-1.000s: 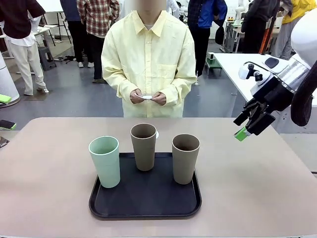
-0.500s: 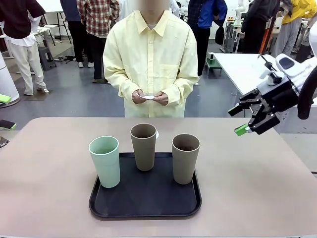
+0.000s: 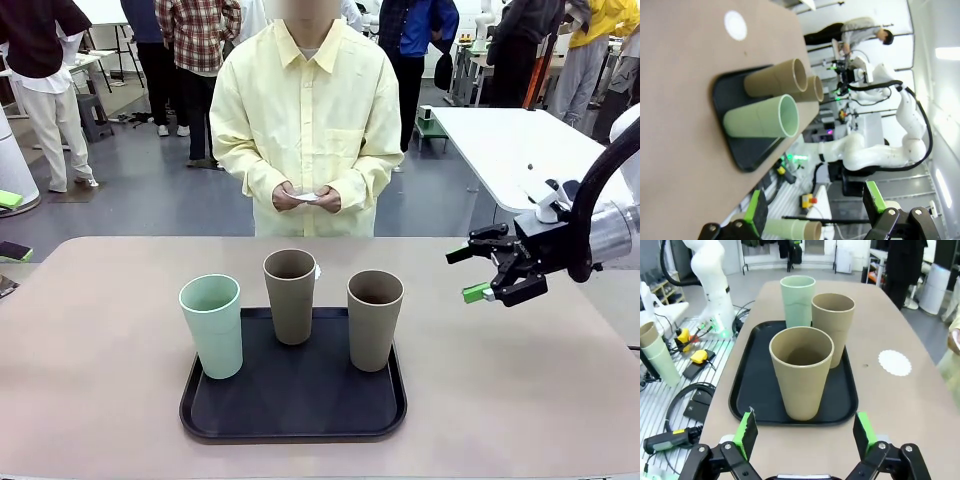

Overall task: Place coasters on the table and set cups on them.
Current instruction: Pick up one Reusable plastic cup and place it on a coaster set by the human.

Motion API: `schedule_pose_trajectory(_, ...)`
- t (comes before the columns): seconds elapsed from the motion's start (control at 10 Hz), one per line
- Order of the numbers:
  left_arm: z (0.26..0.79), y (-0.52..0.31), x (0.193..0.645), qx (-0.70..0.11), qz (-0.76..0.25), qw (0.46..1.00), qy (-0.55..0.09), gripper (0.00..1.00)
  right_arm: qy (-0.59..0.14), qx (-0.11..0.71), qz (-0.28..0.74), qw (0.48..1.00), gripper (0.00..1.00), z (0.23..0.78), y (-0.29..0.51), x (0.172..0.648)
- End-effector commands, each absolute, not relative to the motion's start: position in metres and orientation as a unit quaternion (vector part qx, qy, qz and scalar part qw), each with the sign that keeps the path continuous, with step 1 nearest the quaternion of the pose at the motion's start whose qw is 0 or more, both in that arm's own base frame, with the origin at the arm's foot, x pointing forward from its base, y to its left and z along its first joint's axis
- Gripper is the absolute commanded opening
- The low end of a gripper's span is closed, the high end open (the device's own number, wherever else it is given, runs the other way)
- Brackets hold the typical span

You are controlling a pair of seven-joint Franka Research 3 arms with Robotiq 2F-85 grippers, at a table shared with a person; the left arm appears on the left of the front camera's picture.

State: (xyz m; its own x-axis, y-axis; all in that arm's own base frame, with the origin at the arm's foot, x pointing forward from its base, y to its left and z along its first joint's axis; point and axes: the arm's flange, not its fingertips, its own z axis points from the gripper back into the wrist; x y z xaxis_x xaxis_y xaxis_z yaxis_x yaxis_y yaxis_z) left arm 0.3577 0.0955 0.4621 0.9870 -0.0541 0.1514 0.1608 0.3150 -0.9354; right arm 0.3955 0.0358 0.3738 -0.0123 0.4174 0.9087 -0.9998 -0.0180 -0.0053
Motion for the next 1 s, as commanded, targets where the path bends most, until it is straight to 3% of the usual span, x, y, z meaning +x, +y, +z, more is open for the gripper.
schedule_pose_trajectory(0.0, 0.463, 0.097, 0.358, -0.584, -0.071, 0.807, -0.05, 1.0, -0.391, 0.382, 0.609, 0.575, 1.0, 0.361, 0.039, 0.398)
schedule_pose_trajectory(0.1, 0.463, 0.097, 0.358, -0.584, -0.071, 0.807, -0.05, 1.0, -0.392, 0.374, 0.591, 0.597, 1.0, 0.366, 0.035, 0.394)
schedule_pose_trajectory(0.5, 0.463, 0.097, 0.358, -0.584, -0.071, 0.807, -0.05, 1.0, -0.373, 0.383, 0.604, 0.591, 1.0, 0.365, 0.033, 0.396)
schedule_pose_trajectory(0.6, 0.463, 0.097, 0.358, -0.584, -0.071, 0.807, -0.05, 1.0, -0.362, 0.393, 0.633, 0.56, 1.0, 0.353, 0.044, 0.401)
schedule_pose_trajectory(0.9, 0.463, 0.097, 0.358, -0.584, -0.071, 0.807, -0.05, 1.0, -0.36, 0.402, 0.645, 0.542, 1.0, 0.331, 0.072, 0.409)
